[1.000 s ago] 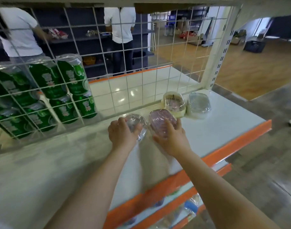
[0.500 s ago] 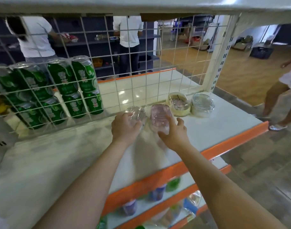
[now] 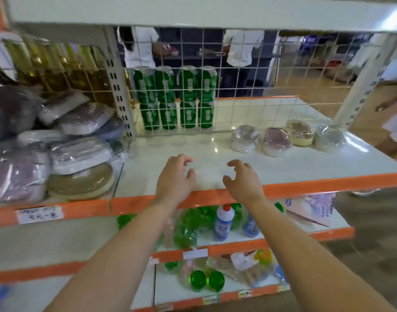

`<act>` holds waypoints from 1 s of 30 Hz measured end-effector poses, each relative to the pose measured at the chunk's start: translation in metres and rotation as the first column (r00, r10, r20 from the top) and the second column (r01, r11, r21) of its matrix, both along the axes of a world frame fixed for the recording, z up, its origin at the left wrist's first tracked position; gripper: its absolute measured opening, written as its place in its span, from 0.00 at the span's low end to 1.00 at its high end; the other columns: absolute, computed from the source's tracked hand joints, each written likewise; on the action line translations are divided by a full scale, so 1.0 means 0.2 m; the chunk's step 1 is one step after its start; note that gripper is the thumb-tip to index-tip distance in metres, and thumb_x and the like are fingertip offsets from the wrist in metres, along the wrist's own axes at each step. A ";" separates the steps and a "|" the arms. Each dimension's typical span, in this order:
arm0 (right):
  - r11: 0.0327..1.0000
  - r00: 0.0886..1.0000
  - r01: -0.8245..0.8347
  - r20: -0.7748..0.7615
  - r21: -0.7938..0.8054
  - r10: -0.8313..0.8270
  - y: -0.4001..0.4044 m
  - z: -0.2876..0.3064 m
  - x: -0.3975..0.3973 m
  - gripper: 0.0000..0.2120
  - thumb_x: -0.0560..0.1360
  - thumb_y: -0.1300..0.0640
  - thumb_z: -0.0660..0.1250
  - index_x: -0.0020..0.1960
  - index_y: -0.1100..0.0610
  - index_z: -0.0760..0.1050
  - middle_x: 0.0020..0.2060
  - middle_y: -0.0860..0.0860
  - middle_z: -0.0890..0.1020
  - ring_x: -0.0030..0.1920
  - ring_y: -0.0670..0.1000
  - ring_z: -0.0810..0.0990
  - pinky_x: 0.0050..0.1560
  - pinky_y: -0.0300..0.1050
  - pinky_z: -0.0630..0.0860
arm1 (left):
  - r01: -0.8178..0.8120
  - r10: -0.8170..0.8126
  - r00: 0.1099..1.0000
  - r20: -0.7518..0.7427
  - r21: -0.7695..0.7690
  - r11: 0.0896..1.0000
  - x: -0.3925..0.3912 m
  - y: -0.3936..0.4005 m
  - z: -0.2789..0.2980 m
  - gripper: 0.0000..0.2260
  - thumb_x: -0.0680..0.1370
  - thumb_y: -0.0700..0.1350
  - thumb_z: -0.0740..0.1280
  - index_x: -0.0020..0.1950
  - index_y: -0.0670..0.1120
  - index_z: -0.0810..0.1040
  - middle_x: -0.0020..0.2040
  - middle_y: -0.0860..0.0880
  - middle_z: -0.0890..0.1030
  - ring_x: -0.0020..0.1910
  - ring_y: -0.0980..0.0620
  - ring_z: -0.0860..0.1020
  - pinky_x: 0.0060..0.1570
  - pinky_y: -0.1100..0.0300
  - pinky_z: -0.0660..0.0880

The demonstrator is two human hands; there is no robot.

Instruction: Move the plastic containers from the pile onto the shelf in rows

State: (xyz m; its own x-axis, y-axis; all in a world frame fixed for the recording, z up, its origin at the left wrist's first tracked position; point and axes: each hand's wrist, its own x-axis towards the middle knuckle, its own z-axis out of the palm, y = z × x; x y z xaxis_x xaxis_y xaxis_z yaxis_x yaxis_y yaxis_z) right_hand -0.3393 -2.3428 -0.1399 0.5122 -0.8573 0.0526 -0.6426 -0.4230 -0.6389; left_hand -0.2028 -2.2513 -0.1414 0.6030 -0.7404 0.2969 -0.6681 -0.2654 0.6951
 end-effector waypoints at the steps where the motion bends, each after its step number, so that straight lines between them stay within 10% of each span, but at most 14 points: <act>1: 0.999 0.999 -0.033 0.004 -0.001 0.033 0.06 0.01 0.06 0.21 0.77 0.57 0.62 0.69 0.55 0.66 0.64 0.57 0.70 0.63 0.57 0.71 0.58 0.47 0.70 | -0.040 0.040 0.999 0.012 -0.013 0.999 0.06 0.08 0.02 0.12 0.78 0.41 0.64 0.61 0.44 0.74 0.58 0.46 0.74 0.52 0.52 0.75 0.51 0.61 0.69; 13: 0.960 0.952 -0.271 0.126 -0.072 0.278 0.76 0.15 0.94 0.20 0.77 0.56 0.63 0.69 0.56 0.67 0.63 0.57 0.70 0.64 0.58 0.71 0.60 0.49 0.70 | -0.435 0.442 0.888 0.124 -0.081 0.897 0.85 1.00 0.18 0.10 0.76 0.38 0.65 0.56 0.41 0.77 0.54 0.39 0.78 0.57 0.40 0.74 0.56 0.52 0.67; 30: 0.948 0.946 -0.281 0.122 -0.151 0.300 1.35 0.16 1.75 0.26 0.75 0.56 0.67 0.71 0.55 0.64 0.66 0.58 0.67 0.66 0.57 0.66 0.65 0.48 0.64 | -0.398 0.385 0.916 0.118 0.119 0.910 1.69 1.65 0.16 0.16 0.76 0.42 0.66 0.64 0.43 0.73 0.60 0.40 0.75 0.62 0.40 0.71 0.62 0.50 0.67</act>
State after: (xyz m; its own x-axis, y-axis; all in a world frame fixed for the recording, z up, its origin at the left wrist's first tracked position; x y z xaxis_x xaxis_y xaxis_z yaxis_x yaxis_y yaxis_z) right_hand 0.0100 -2.0718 -0.1073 0.7173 -0.6529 0.2434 -0.3862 -0.6633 -0.6410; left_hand 0.1348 -1.9216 -0.1095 0.8281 -0.4879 0.2760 -0.5491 -0.6065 0.5750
